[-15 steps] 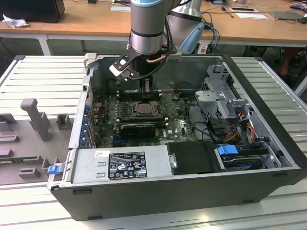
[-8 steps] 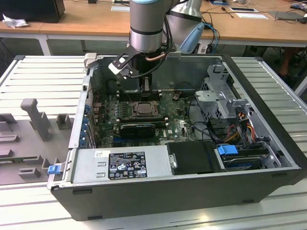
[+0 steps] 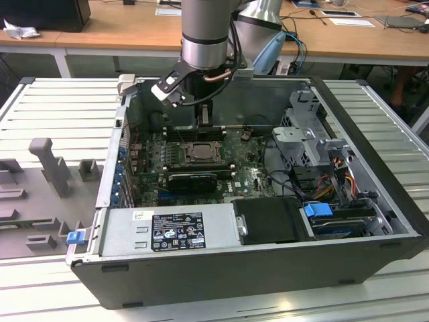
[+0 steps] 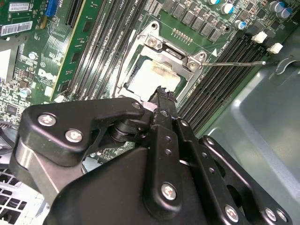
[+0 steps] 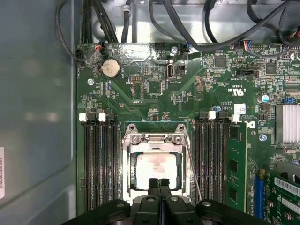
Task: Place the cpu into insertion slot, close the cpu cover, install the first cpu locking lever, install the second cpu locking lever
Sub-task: 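Install the first cpu locking lever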
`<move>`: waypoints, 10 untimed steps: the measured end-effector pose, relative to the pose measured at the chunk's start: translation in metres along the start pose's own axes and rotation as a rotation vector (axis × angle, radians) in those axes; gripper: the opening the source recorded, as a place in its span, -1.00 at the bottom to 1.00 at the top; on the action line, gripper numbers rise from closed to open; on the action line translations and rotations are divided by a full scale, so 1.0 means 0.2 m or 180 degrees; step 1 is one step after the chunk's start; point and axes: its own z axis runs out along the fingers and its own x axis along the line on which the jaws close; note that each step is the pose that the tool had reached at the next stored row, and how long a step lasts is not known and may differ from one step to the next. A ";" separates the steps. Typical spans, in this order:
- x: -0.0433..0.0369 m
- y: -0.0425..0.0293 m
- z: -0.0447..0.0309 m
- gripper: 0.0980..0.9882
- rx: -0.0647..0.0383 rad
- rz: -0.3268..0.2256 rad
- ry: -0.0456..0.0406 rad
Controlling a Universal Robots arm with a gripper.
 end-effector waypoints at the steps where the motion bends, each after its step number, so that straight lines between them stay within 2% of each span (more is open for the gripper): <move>1: 0.000 0.000 -0.002 -0.98 0.0000 0.0000 0.0000; 6: 0.000 0.001 -0.031 -0.98 0.0000 0.0000 0.0001; 10: 0.001 0.002 -0.088 -0.98 0.0000 0.0000 0.0001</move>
